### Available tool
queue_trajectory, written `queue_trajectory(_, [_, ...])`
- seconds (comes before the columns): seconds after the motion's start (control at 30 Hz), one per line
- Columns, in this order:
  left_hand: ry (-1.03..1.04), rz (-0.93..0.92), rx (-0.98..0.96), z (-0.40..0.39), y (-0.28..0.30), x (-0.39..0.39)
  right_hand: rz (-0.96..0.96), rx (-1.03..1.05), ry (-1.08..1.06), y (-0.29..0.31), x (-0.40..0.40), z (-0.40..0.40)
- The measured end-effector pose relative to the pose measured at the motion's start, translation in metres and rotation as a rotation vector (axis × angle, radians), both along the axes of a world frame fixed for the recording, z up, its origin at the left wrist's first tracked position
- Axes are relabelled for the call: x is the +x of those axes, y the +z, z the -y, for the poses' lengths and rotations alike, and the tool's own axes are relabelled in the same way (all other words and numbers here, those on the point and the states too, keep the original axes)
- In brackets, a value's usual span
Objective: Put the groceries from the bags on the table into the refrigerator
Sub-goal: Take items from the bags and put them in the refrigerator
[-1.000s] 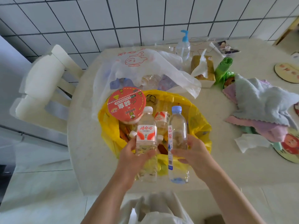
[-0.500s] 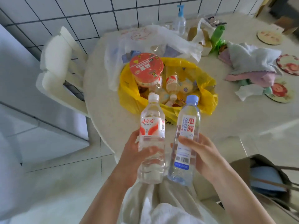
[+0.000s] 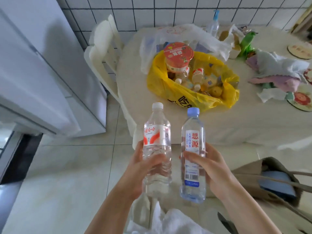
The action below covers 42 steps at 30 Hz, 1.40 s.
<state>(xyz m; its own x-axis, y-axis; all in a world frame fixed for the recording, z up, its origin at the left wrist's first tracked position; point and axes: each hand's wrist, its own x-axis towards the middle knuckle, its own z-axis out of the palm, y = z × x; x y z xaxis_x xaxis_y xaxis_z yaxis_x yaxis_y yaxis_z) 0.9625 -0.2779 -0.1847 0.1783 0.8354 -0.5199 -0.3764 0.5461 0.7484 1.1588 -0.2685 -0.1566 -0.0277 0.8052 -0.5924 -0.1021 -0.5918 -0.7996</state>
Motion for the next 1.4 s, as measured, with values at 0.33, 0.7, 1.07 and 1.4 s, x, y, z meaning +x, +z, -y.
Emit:
queue_trajectory(0.33, [0.382, -0.145, -0.108, 0.182, -0.014, -0.011, 0.144, 0.070, 0.318, -0.008, -0.032, 0.106])
queue_trajectory(0.7, [0.692, -0.236, -0.187, 0.309, -0.017, -0.113, 0.249, 0.081, 0.675, -0.022, -0.167, 0.186])
queue_trajectory(1.07, [0.784, -0.436, -0.185, 0.367, -0.017, -0.285, 0.234, 0.094, 0.815, -0.037, -0.355, 0.227])
queue_trajectory(1.4, [0.737, -0.462, -0.186, 0.329, -0.020, -0.388, 0.212, 0.087, 0.736, -0.039, -0.452, 0.204])
